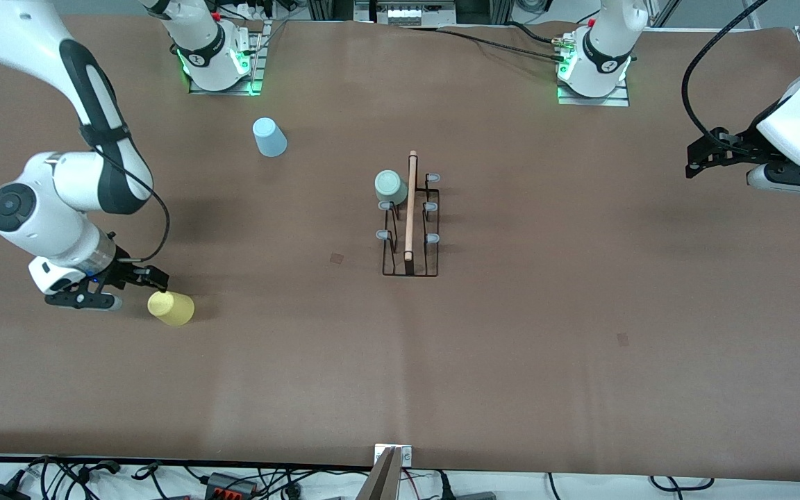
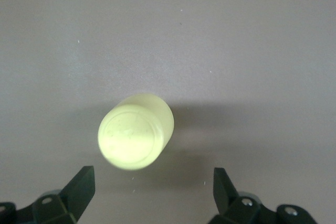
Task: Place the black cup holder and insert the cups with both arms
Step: 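Move the right gripper to the yellow cup and grasp it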
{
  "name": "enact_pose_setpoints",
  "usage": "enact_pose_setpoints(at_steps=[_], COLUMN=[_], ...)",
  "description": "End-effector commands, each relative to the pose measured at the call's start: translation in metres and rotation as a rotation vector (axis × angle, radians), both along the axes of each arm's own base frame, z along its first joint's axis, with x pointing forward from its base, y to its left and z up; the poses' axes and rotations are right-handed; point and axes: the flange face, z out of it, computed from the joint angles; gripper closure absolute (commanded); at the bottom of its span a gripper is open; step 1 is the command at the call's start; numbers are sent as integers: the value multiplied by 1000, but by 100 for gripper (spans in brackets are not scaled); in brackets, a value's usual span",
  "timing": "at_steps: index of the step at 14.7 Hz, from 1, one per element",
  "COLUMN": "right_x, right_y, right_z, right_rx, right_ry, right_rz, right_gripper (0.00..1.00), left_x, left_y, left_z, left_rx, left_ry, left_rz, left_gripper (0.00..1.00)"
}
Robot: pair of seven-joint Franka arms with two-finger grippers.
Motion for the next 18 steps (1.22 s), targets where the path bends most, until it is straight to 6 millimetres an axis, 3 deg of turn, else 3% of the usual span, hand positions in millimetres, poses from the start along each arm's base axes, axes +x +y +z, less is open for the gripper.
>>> enact_pose_setpoints(at_steps=[1, 6, 10, 18], right_x=[4, 4, 18, 27], right_y=[4, 5, 8, 19], right_z=[-9, -21, -24, -31], right_rx=[-15, -12, -6, 7], right_ry=[-18, -8, -68, -75], right_rz=[57, 82, 77, 70], right_gripper=[0, 0, 0, 0], left_x=[0, 0, -1, -1], left_y=[0, 1, 1, 1], left_z=[5, 5, 3, 4], left_rx=[-22, -22, -22, -22], left_ry=[-4, -3, 7, 7], left_rz=[-16, -14, -16, -16], left_gripper=[0, 0, 0, 0])
